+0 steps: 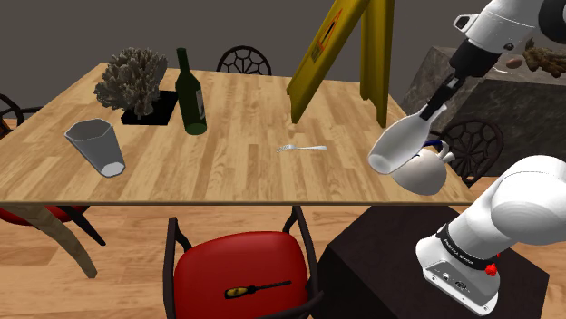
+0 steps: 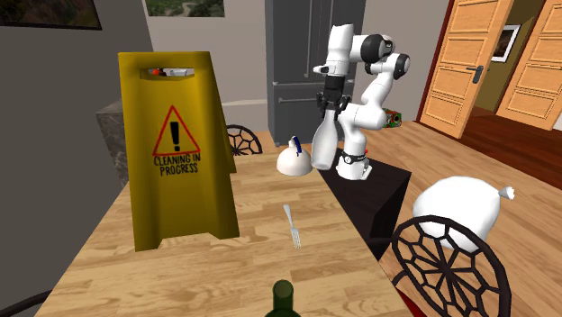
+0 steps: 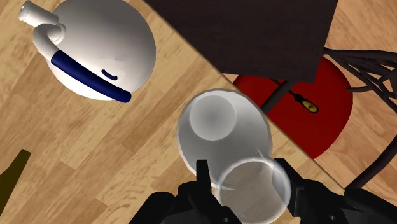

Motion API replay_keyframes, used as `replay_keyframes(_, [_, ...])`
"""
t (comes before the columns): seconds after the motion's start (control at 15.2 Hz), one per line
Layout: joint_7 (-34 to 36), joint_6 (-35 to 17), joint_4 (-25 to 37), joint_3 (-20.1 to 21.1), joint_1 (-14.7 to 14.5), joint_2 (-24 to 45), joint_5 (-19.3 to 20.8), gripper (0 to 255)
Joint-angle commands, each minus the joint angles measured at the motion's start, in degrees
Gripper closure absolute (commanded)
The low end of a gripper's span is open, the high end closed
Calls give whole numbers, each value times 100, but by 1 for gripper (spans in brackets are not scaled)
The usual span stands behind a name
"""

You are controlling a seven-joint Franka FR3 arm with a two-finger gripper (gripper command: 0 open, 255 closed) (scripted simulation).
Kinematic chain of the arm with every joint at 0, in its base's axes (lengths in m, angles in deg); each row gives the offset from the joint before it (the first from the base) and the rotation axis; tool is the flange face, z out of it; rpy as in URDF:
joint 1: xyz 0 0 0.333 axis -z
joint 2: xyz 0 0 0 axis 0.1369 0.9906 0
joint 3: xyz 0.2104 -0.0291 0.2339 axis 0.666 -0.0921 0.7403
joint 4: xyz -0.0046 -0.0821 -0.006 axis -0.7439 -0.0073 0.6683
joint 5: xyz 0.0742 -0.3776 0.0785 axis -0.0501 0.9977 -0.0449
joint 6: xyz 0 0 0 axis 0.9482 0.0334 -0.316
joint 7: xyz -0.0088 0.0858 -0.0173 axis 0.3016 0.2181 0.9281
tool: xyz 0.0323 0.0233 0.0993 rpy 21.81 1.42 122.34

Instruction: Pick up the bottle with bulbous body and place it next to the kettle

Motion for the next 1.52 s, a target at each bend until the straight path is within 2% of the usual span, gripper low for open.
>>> replay_keyframes(0.0, [-6,-135,-180,-10,7,-51,9,255])
replay_keyframes(1.25, [-30,-1477,-1727,-86,64,-255,87,255])
replay_keyframes(1.45, [-31,-1518,-1765,-89,65,-252,89,255])
